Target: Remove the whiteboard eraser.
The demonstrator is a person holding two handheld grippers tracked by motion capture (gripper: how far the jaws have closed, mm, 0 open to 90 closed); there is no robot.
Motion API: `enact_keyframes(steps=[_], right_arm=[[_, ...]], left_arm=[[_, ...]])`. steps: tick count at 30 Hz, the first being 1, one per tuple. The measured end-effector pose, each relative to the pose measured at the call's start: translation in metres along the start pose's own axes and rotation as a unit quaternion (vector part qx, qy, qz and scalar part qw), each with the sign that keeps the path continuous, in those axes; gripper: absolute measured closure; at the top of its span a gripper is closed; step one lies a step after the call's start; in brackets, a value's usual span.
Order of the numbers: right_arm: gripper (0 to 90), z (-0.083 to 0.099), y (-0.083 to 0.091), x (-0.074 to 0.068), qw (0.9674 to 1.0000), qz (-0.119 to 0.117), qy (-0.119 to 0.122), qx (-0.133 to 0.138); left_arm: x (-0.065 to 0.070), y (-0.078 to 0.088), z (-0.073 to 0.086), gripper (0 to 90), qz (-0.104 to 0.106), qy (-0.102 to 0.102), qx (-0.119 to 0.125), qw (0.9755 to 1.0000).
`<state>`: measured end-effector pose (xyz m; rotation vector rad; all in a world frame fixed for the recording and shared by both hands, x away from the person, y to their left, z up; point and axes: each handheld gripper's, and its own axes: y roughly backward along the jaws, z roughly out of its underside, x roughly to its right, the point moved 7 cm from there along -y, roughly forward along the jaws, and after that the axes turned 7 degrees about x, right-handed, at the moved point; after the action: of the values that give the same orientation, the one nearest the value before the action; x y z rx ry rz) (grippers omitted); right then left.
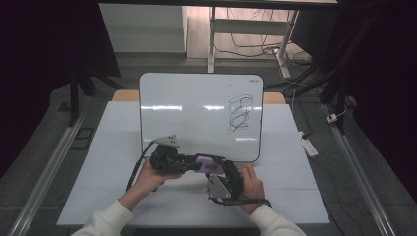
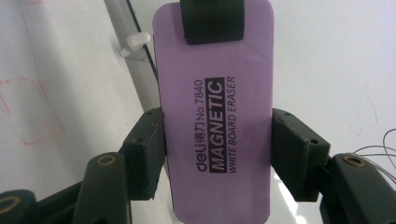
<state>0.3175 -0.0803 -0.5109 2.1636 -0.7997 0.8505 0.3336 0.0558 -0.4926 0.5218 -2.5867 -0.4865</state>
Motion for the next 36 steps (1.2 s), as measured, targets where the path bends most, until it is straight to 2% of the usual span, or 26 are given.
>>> enact_keyframes(steps=[2, 4, 6, 8, 10, 12, 14, 16, 20, 23, 28, 36], right_arm=[[39.5, -0.001, 0.000, 0.001, 0.9997, -0.001, -0.022, 0.012], [39.6, -0.002, 0.000, 0.002, 0.9994, 0.002, -0.030, 0.014], [39.6, -0.001, 0.002, 0.005, 0.9990, 0.001, -0.043, 0.012], [39.6, 0.001, 0.003, 0.009, 0.9984, 0.006, -0.054, 0.011], [39.7, 0.003, 0.005, 0.015, 0.9974, 0.010, -0.070, 0.010], [39.7, 0.007, 0.008, 0.022, 0.9965, 0.015, -0.082, 0.010], [39.7, 0.011, 0.012, 0.030, 0.9946, 0.020, -0.102, 0.010], [39.7, 0.014, 0.015, 0.038, 0.9918, 0.024, -0.124, 0.017], [39.7, 0.021, 0.022, 0.053, 0.9858, 0.033, -0.163, 0.024], [39.7, 0.025, 0.027, 0.065, 0.9810, 0.042, -0.187, 0.028], [39.7, 0.031, 0.034, 0.082, 0.9741, 0.058, -0.216, 0.035], [39.7, 0.038, 0.041, 0.099, 0.9695, 0.080, -0.229, 0.035]], left_arm=[[0.001, 0.001, -0.001, 63.7, 0.002, 0.000, 0.008, 1.0000], [0.002, 0.002, -0.003, 59.3, -0.001, -0.005, 0.024, 0.9997], [0.002, 0.005, -0.007, 46.5, -0.016, -0.007, 0.042, 0.9990], [0.002, 0.012, -0.009, 39.0, -0.025, -0.007, 0.058, 0.9980], [0.001, 0.021, -0.007, 33.8, -0.051, -0.019, 0.066, 0.9963], [0.000, 0.032, 0.000, 30.2, -0.079, -0.034, 0.066, 0.9941], [-0.002, 0.043, 0.010, 28.1, -0.104, -0.042, 0.062, 0.9918], [-0.005, 0.054, 0.021, 26.1, -0.126, -0.039, 0.057, 0.9896], [-0.012, 0.075, 0.051, 25.4, -0.156, -0.023, 0.052, 0.9861], [-0.018, 0.089, 0.070, 25.1, -0.171, -0.007, 0.047, 0.9841], [-0.026, 0.103, 0.089, 24.3, -0.200, 0.001, 0.037, 0.9792], [-0.032, 0.107, 0.097, 23.6, -0.216, 0.001, 0.028, 0.9759]])
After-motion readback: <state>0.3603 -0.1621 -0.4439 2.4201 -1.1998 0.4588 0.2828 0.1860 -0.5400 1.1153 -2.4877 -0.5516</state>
